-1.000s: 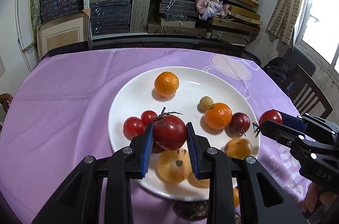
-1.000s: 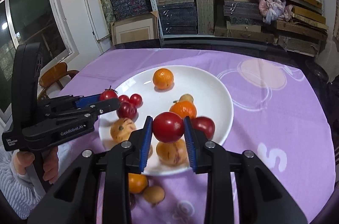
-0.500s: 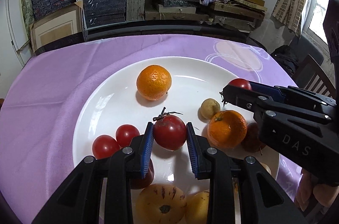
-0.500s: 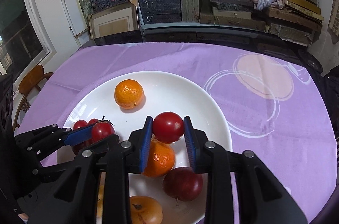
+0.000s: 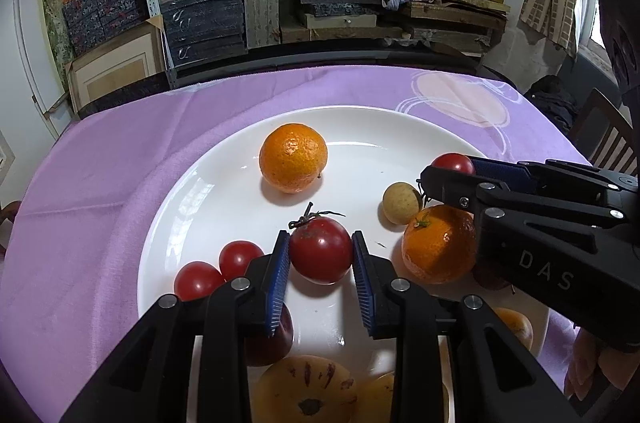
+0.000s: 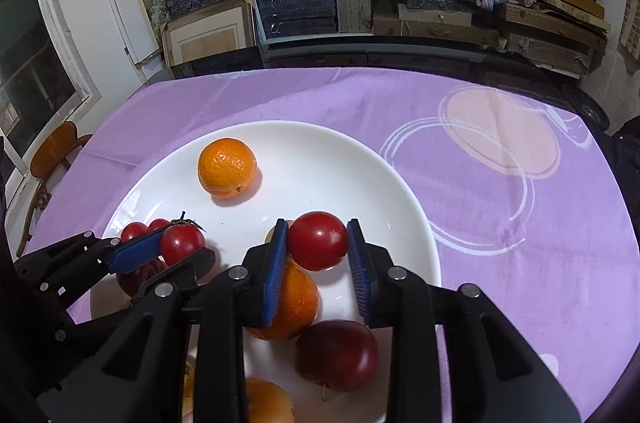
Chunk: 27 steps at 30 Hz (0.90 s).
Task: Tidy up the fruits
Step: 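Lower both red tomatoes into the white dish and open both grippers, then withdraw both grippers from the dish toward the remaining fruits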
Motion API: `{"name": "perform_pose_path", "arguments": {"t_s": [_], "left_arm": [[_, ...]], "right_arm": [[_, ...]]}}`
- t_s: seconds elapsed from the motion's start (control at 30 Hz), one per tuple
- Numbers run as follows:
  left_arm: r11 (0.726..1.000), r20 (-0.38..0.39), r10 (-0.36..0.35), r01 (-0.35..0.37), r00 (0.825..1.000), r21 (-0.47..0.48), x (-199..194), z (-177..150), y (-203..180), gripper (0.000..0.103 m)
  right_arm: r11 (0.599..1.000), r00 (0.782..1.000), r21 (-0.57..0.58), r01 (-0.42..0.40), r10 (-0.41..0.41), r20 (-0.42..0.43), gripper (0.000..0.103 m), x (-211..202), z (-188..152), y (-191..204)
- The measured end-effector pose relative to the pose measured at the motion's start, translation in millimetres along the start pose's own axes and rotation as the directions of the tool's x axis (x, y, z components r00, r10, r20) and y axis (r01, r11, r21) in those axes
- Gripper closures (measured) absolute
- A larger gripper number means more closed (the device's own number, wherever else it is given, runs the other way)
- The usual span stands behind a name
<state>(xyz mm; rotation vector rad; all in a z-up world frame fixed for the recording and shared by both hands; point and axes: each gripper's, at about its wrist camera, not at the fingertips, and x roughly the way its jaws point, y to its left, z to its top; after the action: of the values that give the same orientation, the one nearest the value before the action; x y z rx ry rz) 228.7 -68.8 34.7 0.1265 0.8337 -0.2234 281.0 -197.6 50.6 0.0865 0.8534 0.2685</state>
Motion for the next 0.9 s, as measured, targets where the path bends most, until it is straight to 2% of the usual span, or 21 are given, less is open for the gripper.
{"name": "perform_pose_path", "arguments": {"t_s": [0.17,0.33,0.4,0.57,0.73,0.83,0.9], "left_arm": [[1.000,0.009,0.028,-0.028,1.000,-0.004,-3.1,-1.6,-0.2,0.070],[0.999,0.037,0.052,-0.051,0.998,-0.015,-17.2,-4.1,2.9,0.053],[0.999,0.051,0.046,-0.044,0.998,-0.031,-29.4,-5.2,7.0,0.045],[0.997,0.097,0.009,-0.001,0.995,-0.077,-76.6,-15.3,26.7,0.042],[0.997,0.105,-0.021,0.028,0.994,-0.068,-122.6,-53.5,31.5,0.041],[0.999,0.094,-0.032,0.035,0.995,-0.028,-142.1,-89.4,19.2,0.033],[0.999,0.084,-0.046,0.045,0.995,0.010,-152.2,-113.4,7.2,0.032]], "right_arm": [[1.000,1.000,0.022,-0.012,0.012,0.007,0.067,-7.6,-2.4,-4.3],[1.000,0.999,0.025,-0.018,0.017,0.044,0.064,-30.1,-5.1,-6.1],[1.000,0.998,0.021,-0.023,0.021,0.066,0.055,-45.6,-9.4,-5.6],[1.000,0.989,-0.001,-0.024,0.023,0.144,0.040,-98.8,-34.0,-4.1],[0.999,0.977,0.015,-0.043,0.039,0.211,0.024,-150.7,-81.4,-9.9],[0.999,0.970,0.032,-0.039,0.030,0.240,0.017,-170.1,-116.6,-14.6],[0.999,0.965,0.035,-0.015,0.006,0.261,0.011,-179.3,-138.8,-17.3]]}}
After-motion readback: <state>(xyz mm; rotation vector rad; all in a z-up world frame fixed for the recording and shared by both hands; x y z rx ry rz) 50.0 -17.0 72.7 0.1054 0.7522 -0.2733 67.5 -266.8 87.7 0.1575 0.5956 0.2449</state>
